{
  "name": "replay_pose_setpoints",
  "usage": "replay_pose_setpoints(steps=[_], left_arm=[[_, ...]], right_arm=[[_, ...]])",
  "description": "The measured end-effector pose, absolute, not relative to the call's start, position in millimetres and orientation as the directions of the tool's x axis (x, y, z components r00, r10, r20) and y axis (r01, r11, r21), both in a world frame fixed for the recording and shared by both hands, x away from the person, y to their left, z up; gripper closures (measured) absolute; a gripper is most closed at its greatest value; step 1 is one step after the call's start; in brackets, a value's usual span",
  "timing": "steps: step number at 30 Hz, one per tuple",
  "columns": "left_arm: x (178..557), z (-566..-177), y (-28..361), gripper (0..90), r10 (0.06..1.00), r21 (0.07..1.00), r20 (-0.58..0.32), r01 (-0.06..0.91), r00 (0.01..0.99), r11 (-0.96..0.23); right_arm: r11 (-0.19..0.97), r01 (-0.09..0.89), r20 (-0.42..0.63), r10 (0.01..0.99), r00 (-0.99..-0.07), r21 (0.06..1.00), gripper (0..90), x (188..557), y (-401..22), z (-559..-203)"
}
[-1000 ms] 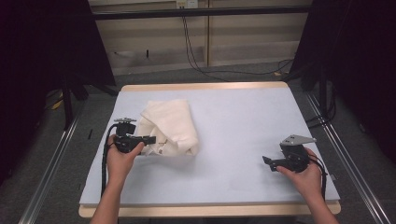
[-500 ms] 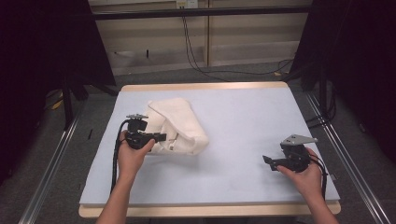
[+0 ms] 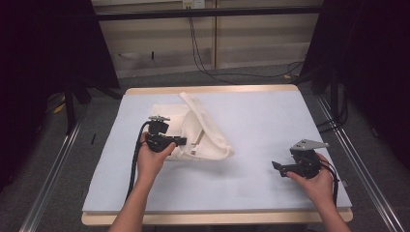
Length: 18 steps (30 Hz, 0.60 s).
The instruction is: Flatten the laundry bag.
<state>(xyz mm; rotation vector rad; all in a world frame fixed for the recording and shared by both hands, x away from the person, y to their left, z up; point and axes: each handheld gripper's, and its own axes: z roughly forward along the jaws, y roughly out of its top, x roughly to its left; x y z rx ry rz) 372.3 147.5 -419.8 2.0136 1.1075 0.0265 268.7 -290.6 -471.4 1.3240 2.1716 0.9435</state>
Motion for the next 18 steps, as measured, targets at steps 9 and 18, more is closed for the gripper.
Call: replay_pose_setpoints(steps=[9,18], left_arm=[[373.9,-420.1,133.8,78.7,0.698,0.665,-0.35,0.69,0.625,-0.285],[371.7,-419.5,126.9,60.2,0.692,0.677,-0.342,0.678,0.635,-0.287]], right_arm=[[0.315,0.604,-0.006,0.89,-0.456,0.732,13.0,268.7,-290.3,-471.7],[0.321,0.603,-0.011,0.888,-0.459,0.731,13.1,268.9,-288.7,-471.9]])
